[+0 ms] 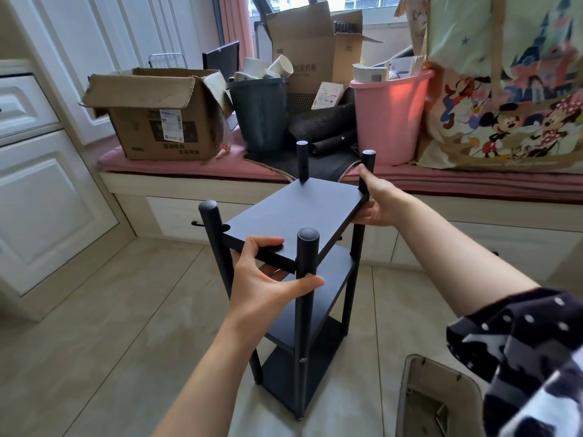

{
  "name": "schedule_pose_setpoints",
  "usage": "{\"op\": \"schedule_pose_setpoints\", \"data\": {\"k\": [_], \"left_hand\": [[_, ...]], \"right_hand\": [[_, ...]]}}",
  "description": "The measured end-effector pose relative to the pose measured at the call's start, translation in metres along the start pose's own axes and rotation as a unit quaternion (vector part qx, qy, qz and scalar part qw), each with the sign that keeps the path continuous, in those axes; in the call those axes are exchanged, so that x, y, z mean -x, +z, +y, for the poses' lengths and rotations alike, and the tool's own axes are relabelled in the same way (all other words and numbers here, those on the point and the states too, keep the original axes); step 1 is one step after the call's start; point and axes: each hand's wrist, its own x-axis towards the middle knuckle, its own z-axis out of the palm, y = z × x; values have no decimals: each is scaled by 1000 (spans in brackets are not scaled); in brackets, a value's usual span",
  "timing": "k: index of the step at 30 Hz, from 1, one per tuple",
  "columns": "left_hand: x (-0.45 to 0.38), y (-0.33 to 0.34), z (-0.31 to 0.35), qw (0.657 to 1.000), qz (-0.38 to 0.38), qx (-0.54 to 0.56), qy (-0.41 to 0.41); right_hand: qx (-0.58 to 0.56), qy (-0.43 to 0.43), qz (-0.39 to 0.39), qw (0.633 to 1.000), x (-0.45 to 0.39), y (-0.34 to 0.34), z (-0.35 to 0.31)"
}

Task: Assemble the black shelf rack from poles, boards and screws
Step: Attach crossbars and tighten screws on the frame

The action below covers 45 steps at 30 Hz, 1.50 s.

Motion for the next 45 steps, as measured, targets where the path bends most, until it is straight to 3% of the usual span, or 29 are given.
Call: {"op": "schedule_pose_setpoints", "data": {"k": [5,8,13,19,23,27,31,34,36,38,45], "left_hand": [[1,0,3,1000,-7,-3,2],[2,0,3,1000,-9,-2,8],[1,-1,3,1000,-14,8,9],[2,-1,3,1000,-7,8,2],[1,-2,2,1000,-5,-1,-4],[1,-4,4,1000,-5,-18,-3],[5,-6,4,997,-13,-69,-5],[11,-3,9,985,45,-165,-16],[16,-3,15,955,108,-273,45],[18,-4,21,932,116,-321,124],[11,-3,21,953,4,-247,176]], "right_hand": [[-8,100,-93,991,-13,-8,-28],[-5,119,-93,989,-14,-16,-36],[23,69,-32,997,-15,-7,-42],[47,32,-30,998,-9,-5,-41],[-37,5,-25,999,6,-4,-23],[-177,43,-95,979,36,8,19],[-196,50,-168,965,78,35,59],[-214,26,-196,957,99,51,68],[-221,12,-187,957,104,55,68],[-218,1,-190,957,107,55,69],[-228,-20,-217,949,110,49,72]]}}
